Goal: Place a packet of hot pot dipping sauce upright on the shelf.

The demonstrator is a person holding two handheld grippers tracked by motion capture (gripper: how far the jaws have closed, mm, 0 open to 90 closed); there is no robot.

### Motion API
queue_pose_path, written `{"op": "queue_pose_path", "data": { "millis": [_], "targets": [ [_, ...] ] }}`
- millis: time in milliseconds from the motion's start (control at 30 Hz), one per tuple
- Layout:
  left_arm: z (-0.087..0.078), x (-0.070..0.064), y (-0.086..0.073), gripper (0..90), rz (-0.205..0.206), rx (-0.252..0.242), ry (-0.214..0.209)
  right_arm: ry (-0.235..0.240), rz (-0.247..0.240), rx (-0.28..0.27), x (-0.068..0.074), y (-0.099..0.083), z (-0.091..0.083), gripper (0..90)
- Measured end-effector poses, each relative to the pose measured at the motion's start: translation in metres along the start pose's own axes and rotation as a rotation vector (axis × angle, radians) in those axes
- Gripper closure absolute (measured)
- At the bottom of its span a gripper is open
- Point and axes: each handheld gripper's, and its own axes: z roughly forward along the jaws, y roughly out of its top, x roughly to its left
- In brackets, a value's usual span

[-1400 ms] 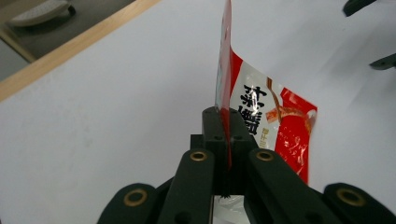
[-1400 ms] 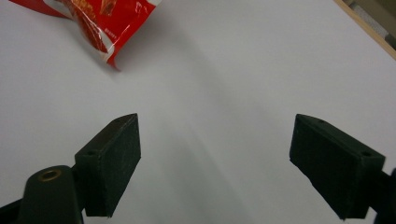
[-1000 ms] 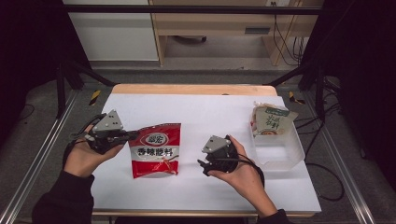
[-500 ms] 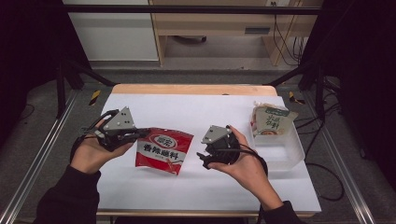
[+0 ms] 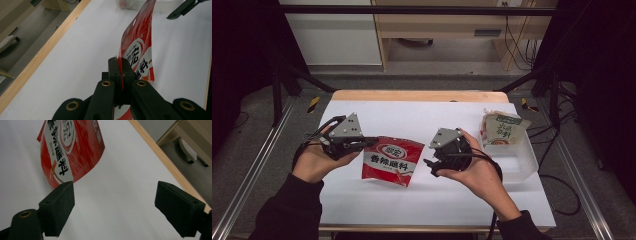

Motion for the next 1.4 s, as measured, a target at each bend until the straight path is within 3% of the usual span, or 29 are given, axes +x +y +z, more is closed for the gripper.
{"op": "queue_pose_path", "data": {
  "millis": [133, 267, 600, 900, 1200, 1400],
  "targets": [
    [0.001, 0.002, 0.0, 90.0, 0.0, -0.004, -0.004, 0.006, -0.012, 0.008, -0.002, 0.004, 0.0, 16.7],
    [0.002, 0.001, 0.002, 90.0, 0.006, -0.001, -0.004, 0.048, -0.036, 0.013, -0.002, 0.015, 0.004, 18.5],
    [0.003, -0.003, 0.009, 90.0, 0.027, 0.002, -0.007, 0.144, -0.112, 0.064, 0.003, 0.048, 0.017, 39.2],
    [0.004, -0.004, 0.01, 90.0, 0.029, -0.002, -0.011, 0.228, -0.133, 0.143, 0.001, 0.06, 0.03, 61.2],
    [0.003, -0.004, 0.009, 90.0, 0.021, -0.006, -0.015, 0.246, -0.146, 0.168, 0.002, 0.062, 0.034, 79.1],
    [0.0, -0.002, 0.004, 90.0, 0.003, -0.025, -0.026, 0.243, -0.152, 0.138, 0.003, 0.064, 0.03, 87.4]
  ]
}}
